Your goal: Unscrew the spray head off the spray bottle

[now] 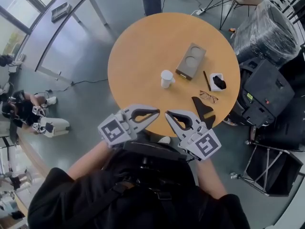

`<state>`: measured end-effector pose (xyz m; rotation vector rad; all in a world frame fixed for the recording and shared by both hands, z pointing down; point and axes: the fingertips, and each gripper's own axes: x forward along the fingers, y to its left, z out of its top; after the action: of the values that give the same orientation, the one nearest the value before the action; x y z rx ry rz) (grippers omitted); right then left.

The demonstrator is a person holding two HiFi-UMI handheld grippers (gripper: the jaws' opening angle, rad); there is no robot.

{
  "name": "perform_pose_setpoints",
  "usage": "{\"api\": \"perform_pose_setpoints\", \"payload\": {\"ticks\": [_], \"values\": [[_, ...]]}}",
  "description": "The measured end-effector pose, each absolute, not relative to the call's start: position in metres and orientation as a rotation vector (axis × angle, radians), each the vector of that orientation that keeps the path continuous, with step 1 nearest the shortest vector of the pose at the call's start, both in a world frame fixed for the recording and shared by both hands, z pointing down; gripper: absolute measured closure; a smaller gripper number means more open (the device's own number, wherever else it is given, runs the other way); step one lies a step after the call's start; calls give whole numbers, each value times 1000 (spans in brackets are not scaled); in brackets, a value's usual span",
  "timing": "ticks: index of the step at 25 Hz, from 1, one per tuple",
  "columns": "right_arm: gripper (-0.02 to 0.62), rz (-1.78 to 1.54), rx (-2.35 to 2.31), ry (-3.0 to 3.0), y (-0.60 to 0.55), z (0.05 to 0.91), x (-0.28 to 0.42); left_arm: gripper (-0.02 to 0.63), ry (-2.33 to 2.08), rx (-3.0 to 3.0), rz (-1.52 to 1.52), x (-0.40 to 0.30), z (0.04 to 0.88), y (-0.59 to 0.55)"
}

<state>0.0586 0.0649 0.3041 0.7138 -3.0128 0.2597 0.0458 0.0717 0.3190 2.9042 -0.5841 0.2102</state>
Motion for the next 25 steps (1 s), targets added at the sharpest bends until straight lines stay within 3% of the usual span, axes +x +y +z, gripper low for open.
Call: {"api": "perform_pose_setpoints", "payload": {"ticks": [25], "values": [[600,355,1167,-2792,-119,409,15,600,-324,2856,169,-21,443,-122]]}}
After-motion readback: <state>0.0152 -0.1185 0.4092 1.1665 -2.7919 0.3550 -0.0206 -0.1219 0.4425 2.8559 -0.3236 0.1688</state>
